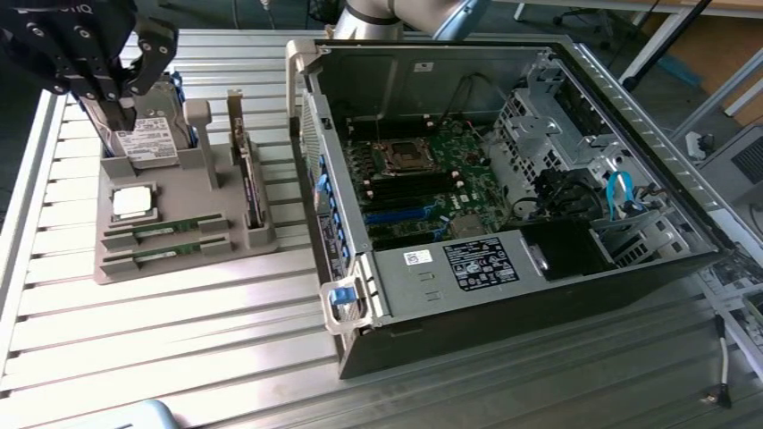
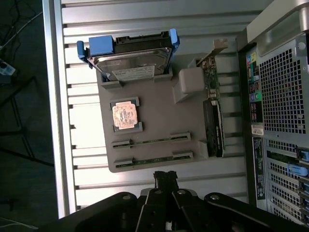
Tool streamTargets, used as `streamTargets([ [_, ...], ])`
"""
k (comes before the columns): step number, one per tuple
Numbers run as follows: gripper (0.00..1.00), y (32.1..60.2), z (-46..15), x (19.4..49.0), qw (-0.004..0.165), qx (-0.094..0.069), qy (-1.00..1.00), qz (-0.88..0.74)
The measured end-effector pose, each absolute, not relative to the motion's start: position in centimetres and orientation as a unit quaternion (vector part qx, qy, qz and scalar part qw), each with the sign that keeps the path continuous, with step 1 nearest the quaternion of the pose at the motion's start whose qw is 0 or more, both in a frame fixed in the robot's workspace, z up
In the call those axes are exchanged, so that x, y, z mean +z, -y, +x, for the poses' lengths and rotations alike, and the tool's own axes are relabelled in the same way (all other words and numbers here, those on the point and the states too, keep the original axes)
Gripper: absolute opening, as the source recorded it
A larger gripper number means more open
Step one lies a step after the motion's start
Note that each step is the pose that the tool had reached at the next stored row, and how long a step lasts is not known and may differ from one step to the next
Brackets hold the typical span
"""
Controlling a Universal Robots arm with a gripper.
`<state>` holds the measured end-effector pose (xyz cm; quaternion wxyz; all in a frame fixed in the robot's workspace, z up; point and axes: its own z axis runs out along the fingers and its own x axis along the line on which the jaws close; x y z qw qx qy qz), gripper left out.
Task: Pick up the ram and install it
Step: 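Pick up the ram and move it above insertion slot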
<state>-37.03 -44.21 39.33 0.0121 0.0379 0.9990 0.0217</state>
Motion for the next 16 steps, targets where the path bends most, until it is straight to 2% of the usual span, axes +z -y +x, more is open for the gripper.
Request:
streamTargets([
  [16,0.11,45.2,-37.03,39.33,0.012,0.022,-0.999,0.038],
])
